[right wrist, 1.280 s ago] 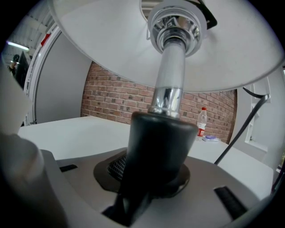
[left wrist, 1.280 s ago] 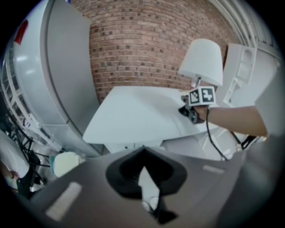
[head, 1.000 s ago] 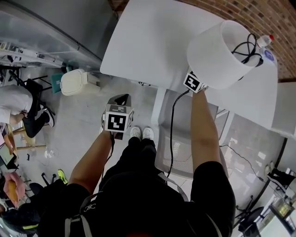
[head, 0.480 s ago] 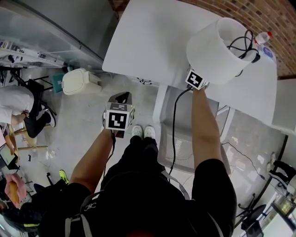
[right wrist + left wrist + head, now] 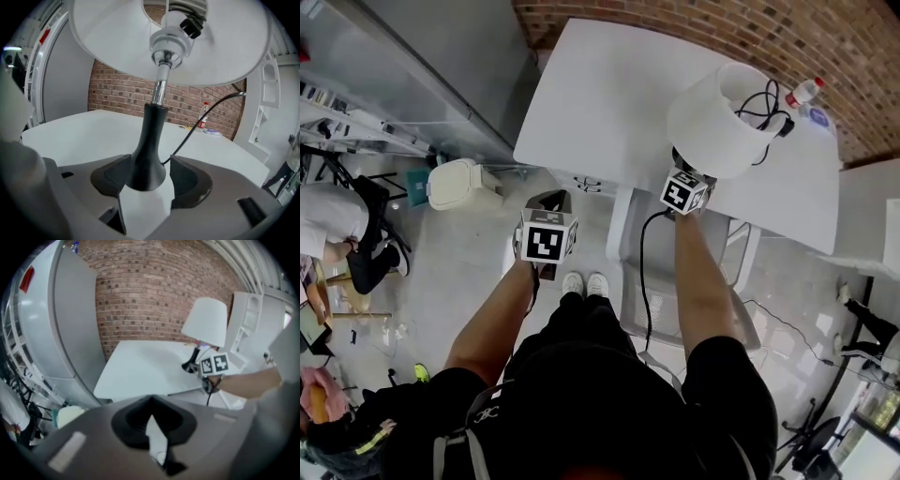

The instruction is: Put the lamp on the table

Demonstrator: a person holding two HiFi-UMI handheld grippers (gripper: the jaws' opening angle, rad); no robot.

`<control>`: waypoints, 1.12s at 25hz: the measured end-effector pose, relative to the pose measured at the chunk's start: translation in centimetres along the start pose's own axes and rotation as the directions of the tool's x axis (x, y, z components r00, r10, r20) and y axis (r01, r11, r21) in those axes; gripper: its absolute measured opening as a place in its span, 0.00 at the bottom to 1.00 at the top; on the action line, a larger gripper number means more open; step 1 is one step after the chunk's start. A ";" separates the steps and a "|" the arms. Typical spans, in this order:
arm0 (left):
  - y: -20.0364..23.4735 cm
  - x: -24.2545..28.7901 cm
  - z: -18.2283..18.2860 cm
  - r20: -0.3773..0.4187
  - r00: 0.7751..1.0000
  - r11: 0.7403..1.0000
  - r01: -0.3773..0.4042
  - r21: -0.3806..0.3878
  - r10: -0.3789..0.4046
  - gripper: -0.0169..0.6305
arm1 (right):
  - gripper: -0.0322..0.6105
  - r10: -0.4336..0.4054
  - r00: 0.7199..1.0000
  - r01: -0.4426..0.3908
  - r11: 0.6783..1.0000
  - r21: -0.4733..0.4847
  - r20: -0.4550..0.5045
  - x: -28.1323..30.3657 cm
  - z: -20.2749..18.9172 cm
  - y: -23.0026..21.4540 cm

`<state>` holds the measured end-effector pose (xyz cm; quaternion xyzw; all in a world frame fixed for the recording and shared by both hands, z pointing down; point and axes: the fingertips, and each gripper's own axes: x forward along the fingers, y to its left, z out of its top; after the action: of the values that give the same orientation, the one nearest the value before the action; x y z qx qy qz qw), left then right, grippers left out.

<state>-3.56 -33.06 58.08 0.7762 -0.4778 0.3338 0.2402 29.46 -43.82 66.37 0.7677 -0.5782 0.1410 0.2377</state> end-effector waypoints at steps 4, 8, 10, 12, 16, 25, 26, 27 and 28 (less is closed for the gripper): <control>-0.7 -1.1 1.6 0.034 0.999 1.000 0.021 0.004 -0.021 0.02 | 0.38 -0.002 0.999 0.004 0.999 0.046 -0.038 -3.7 -0.9 -0.3; -2.1 -1.9 3.5 0.074 0.995 0.998 0.061 -0.002 -0.061 0.02 | 0.08 -0.008 0.998 0.015 0.995 0.099 -0.070 -7.9 -0.2 -0.3; -3.4 -2.2 4.5 0.096 0.991 0.995 0.097 -0.016 -0.095 0.02 | 0.05 -0.004 0.996 0.016 0.991 0.131 -0.087 -10.3 0.9 0.2; -4.6 -2.8 5.8 0.122 0.984 0.991 0.130 -0.013 -0.127 0.02 | 0.05 0.031 0.997 -0.016 0.981 0.192 -0.078 -12.4 2.6 1.2; -6.8 -4.5 8.5 0.180 0.968 0.985 0.170 0.041 -0.174 0.02 | 0.05 0.135 0.991 -0.130 0.955 0.268 -0.002 -16.9 7.4 3.3; -8.7 -8.1 12.8 0.277 0.935 0.975 0.200 0.101 -0.220 0.02 | 0.05 0.250 0.952 -0.283 0.939 0.196 0.174 -24.9 14.9 4.7; -9.0 -8.4 12.9 0.282 0.932 0.973 0.204 0.110 -0.227 0.02 | 0.05 0.249 0.950 -0.283 0.941 0.185 0.187 -25.5 15.3 4.6; -9.3 -8.7 13.0 0.287 0.929 0.971 0.208 0.119 -0.235 0.02 | 0.05 0.248 0.948 -0.283 0.943 0.174 0.198 -26.1 15.6 4.6; -9.7 -9.1 13.1 0.294 0.925 0.969 0.212 0.129 -0.241 0.02 | 0.05 0.248 0.946 -0.283 0.945 0.163 0.209 -26.6 15.9 4.6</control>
<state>6.03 -32.71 42.05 0.8792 -0.4001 0.2011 0.1627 16.38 -31.42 40.78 0.7114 -0.6801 0.1546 0.0869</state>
